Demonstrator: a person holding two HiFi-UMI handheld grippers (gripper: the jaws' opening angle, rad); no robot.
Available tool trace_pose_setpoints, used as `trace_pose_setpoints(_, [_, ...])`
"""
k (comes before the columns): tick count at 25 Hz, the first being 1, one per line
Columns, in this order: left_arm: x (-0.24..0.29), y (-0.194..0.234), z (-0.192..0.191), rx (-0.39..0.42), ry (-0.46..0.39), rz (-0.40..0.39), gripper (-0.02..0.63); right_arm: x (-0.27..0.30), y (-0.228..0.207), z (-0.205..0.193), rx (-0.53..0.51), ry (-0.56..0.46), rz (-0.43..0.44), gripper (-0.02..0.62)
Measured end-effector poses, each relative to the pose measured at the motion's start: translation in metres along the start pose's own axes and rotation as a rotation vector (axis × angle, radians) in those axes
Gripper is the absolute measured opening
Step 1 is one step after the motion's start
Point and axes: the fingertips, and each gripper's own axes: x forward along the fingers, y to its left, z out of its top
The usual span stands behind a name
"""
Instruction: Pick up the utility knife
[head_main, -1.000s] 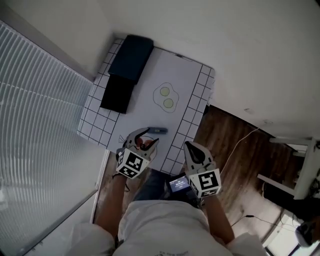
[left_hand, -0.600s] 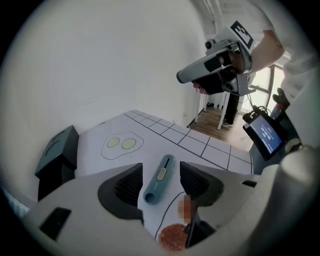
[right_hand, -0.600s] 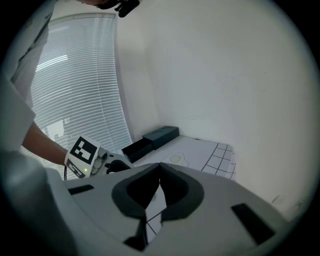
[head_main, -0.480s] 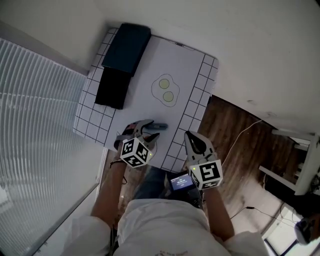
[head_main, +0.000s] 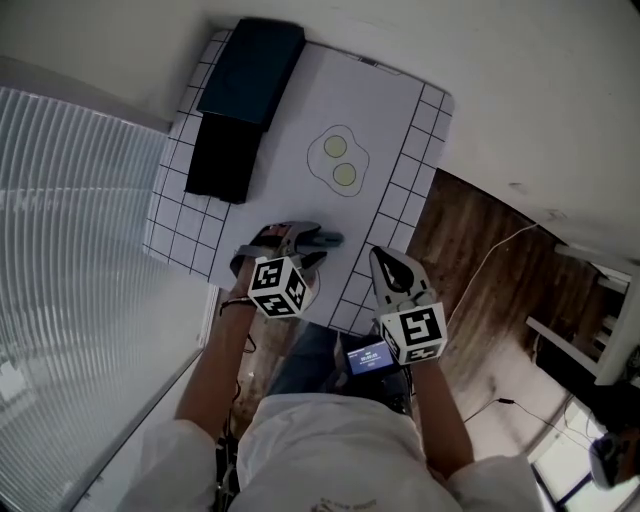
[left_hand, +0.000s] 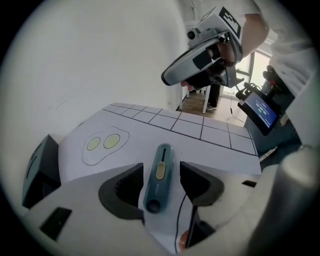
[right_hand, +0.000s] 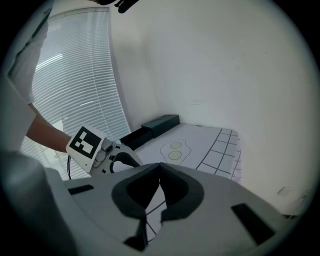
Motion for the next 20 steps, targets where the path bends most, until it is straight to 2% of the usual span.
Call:
trace_pose_setpoints(4, [0.003,-0.002,0.001,0.043,0.009,-0.033,0.225,0.008,-0.001,-0.008,0.002,0.017,0.013,0.006])
trace_pose_setpoints(10, [0.008,-0.005,-0.002,-0.020,0.036,-0.174,0.206,0.010,-0.004,-0.018,0.011,0.045,0.015,0.006])
trace_pose_setpoints(12, [0.007,-0.004,-0.001,-0.033,0.026,-0.182,0.194,0.010,-0.005,-0.019,0.017,0.048,0.015,0.006])
trace_pose_setpoints(14, [0.007,-0.004,0.000,-0.048,0.022,-0.184,0.146,0.010,-0.006,-0.019,0.018,0.050,0.015,0.006])
trace_pose_setpoints(20, [0.007,-0.003,-0.001,-0.055,0.045,-0.194,0.137,0.009,-0.009,-0.014,0.018,0.039,0.010,0.006])
